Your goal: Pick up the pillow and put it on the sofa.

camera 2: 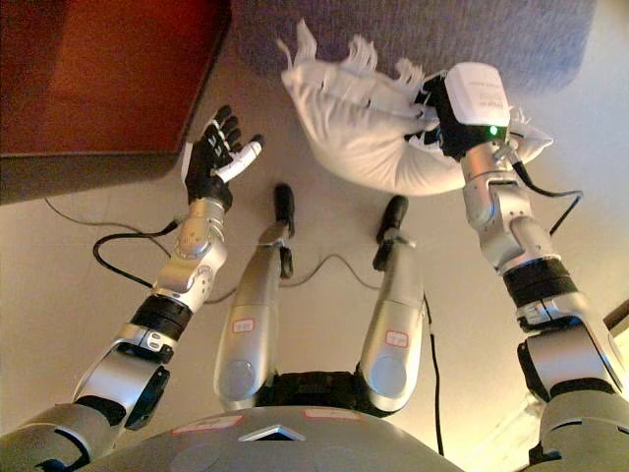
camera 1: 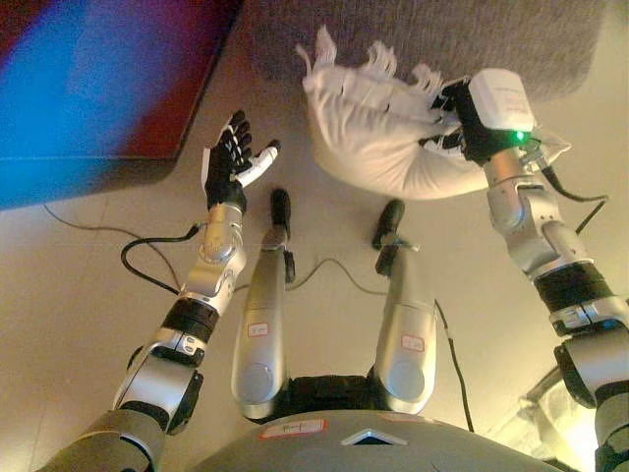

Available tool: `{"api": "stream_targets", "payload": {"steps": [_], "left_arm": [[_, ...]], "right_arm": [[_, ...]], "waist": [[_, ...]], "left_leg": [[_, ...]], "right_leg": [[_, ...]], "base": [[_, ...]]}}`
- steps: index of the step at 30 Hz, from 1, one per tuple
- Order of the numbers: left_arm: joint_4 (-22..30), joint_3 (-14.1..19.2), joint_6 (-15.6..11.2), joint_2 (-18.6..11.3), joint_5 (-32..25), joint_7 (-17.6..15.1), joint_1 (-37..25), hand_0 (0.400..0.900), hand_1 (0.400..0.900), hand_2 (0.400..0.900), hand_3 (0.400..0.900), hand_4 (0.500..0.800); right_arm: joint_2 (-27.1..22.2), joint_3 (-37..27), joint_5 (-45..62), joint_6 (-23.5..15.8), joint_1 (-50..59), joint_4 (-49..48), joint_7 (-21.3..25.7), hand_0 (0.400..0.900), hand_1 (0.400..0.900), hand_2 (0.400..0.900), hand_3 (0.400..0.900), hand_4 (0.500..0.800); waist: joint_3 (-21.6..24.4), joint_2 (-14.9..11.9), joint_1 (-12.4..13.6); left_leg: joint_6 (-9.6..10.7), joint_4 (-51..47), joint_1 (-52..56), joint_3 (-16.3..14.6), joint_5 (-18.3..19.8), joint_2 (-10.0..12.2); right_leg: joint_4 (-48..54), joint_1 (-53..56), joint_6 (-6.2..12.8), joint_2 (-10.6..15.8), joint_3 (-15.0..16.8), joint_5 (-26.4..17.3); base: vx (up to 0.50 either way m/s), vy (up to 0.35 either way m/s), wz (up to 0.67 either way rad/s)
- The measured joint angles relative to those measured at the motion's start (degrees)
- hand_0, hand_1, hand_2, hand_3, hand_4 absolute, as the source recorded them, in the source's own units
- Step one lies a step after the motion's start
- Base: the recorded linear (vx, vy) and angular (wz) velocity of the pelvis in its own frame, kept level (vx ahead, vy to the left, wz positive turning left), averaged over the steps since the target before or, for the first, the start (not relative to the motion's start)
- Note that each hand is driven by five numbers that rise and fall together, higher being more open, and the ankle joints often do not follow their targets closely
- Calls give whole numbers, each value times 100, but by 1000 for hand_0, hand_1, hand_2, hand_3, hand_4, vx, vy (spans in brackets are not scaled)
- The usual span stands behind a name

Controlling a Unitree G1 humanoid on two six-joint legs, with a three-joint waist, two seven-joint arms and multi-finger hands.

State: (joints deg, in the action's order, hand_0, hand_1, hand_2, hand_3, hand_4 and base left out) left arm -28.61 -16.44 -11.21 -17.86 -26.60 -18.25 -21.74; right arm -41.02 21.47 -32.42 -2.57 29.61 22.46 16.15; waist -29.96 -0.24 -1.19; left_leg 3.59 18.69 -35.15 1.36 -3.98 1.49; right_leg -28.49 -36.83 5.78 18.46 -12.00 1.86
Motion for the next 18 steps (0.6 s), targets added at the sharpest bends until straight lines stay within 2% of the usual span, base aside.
{"api": "stream_targets", "payload": {"steps": [6, 14, 18], "left_arm": [[-112, 142, 104, 17, 178, 129, 499, 900, 900, 900, 900, 800], [-76, 416, 324, 54, 448, 639, 1041, 900, 900, 900, 900, 800], [-26, 670, 458, 54, 447, 889, 1483, 900, 900, 900, 900, 800]], "right_arm": [[138, -197, 9, -22, -468, -293, -52, 400, 400, 400, 400, 500], [217, -908, 75, -70, -1200, -1406, -394, 400, 400, 400, 400, 500], [292, -1165, 201, -190, -1217, -1632, -458, 400, 400, 400, 400, 500]], "waist": [[30, -114, 5], [239, -224, -3], [581, -281, 8]], "left_leg": [[-77, -410, 1379, -174, 131, 17], [-56, -1119, 2436, -222, 91, 80], [-17, -1515, 2856, -318, 55, 160]], "right_leg": [[679, 1440, 164, -66, -29, -110], [1672, 2613, 250, -215, -158, -364], [2286, 3081, 260, -373, -209, -525]], "base": [[66, 77, -15], [138, 6, -5], [165, -7, -13]]}}
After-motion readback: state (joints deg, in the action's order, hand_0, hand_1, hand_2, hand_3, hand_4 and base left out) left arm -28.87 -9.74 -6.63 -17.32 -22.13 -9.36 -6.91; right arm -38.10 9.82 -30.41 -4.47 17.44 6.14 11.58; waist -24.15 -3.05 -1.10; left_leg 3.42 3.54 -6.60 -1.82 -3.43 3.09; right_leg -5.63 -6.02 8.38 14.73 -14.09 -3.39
